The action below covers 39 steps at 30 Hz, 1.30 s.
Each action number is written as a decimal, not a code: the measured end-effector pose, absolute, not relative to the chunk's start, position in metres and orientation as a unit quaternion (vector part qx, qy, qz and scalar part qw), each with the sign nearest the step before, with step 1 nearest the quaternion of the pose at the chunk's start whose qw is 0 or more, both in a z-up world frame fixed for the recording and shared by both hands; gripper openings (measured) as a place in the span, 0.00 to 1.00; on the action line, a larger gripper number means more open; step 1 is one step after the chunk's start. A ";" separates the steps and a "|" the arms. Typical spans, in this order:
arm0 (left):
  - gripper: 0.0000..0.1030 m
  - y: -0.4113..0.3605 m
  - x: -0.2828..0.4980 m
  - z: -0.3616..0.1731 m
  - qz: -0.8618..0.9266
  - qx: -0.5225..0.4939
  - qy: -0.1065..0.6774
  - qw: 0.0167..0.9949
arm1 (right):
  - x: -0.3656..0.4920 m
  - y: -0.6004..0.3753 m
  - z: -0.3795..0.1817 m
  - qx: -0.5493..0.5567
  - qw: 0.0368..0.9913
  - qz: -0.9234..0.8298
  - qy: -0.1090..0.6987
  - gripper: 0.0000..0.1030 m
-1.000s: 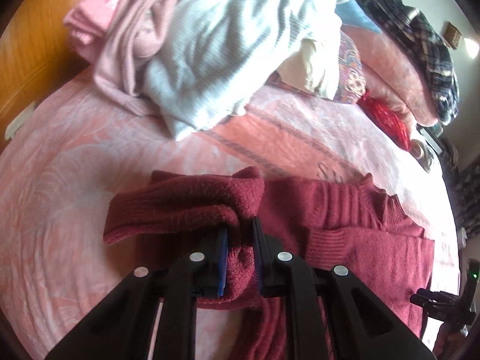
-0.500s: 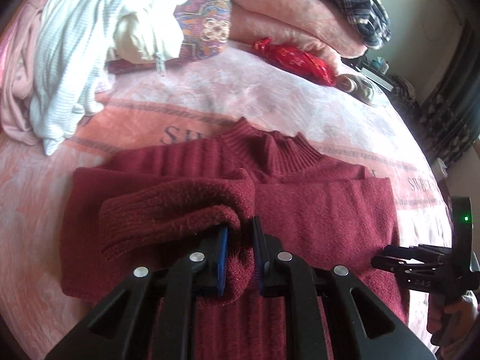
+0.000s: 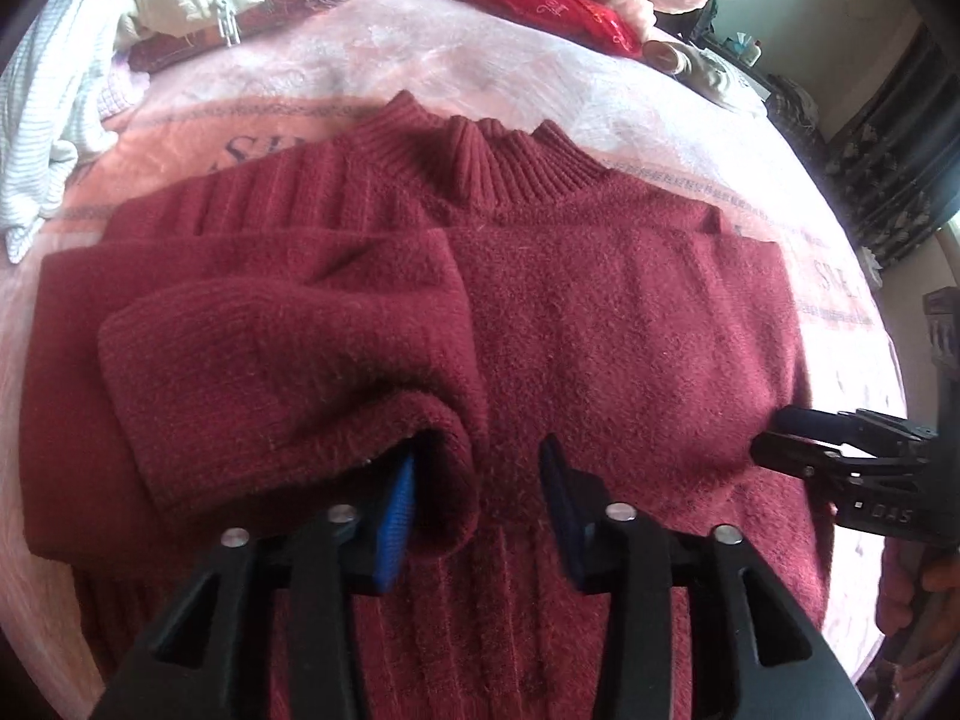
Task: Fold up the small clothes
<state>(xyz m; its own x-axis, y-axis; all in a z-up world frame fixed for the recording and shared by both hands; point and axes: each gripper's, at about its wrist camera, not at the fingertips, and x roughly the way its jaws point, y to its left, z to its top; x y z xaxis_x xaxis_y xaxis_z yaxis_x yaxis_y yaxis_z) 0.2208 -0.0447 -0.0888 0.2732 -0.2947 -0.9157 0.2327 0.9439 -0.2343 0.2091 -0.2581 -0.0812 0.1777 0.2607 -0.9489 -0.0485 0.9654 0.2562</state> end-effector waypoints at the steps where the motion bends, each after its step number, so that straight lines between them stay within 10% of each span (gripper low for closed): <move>1: 0.50 -0.040 0.220 -0.079 -0.175 -0.038 0.578 0.796 | 0.210 -0.255 -0.080 0.082 0.763 0.101 0.633 0.58; 39: 0.56 0.147 0.252 -0.106 -0.015 -0.061 0.615 0.786 | 0.264 -0.014 -0.088 -0.026 0.734 0.227 0.640 0.69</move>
<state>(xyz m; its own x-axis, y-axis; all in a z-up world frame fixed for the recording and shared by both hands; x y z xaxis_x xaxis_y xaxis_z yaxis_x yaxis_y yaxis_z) 0.2519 0.1471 -0.1057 0.2438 -0.0996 -0.9647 -0.0512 0.9920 -0.1154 0.2644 -0.0138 -0.0885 0.0787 0.3002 -0.9506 -0.3660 0.8957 0.2526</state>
